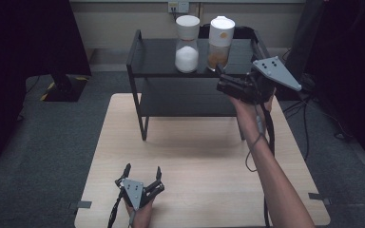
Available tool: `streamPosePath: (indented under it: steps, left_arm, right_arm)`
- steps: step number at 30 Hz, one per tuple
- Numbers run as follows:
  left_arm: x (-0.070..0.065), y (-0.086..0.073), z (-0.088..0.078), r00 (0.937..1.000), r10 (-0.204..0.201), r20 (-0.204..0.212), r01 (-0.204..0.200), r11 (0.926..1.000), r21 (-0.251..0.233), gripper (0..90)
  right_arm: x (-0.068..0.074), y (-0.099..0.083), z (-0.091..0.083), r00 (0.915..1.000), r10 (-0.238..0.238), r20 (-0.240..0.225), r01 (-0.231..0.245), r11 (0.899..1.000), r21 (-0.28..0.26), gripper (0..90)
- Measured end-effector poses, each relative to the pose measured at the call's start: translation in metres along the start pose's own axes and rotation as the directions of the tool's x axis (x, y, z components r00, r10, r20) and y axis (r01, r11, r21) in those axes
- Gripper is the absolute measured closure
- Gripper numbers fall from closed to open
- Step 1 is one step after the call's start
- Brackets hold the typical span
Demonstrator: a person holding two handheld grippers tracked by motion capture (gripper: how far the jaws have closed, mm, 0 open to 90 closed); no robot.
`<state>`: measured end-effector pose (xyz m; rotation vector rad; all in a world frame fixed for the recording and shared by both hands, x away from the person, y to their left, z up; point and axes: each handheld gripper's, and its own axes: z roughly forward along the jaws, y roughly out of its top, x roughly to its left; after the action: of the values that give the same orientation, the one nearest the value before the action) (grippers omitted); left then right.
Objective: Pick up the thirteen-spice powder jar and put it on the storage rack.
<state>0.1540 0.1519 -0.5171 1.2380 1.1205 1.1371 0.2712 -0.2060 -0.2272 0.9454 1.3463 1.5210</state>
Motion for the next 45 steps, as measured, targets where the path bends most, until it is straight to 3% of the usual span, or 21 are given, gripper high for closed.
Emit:
streamPosePath:
  steps: [10, 25, 33, 45]
  left_arm:
    - [0.000, 0.000, 0.000, 1.0000, 0.000, -0.001, 0.000, 1.0000, -0.001, 0.0]
    - [-0.001, 0.000, 0.000, 1.0000, 0.001, -0.004, -0.001, 1.0000, 0.000, 0.0]
    - [-0.001, 0.000, 0.000, 1.0000, 0.000, -0.005, 0.000, 1.0000, 0.000, 0.0]
    - [-0.001, 0.000, 0.000, 1.0000, 0.000, -0.005, 0.000, 1.0000, 0.000, 0.0]
  right_arm:
    - [0.000, -0.021, -0.028, 1.0000, -0.003, -0.002, 0.003, 1.000, -0.005, 0.0]
    - [-0.001, -0.075, -0.084, 0.9997, -0.016, 0.016, 0.016, 1.000, -0.019, 0.0]
    - [0.001, -0.089, -0.100, 0.9993, -0.032, 0.021, 0.033, 0.999, -0.024, 0.0]
    - [0.004, -0.131, -0.125, 0.9982, -0.025, 0.054, 0.026, 1.000, -0.016, 0.0]
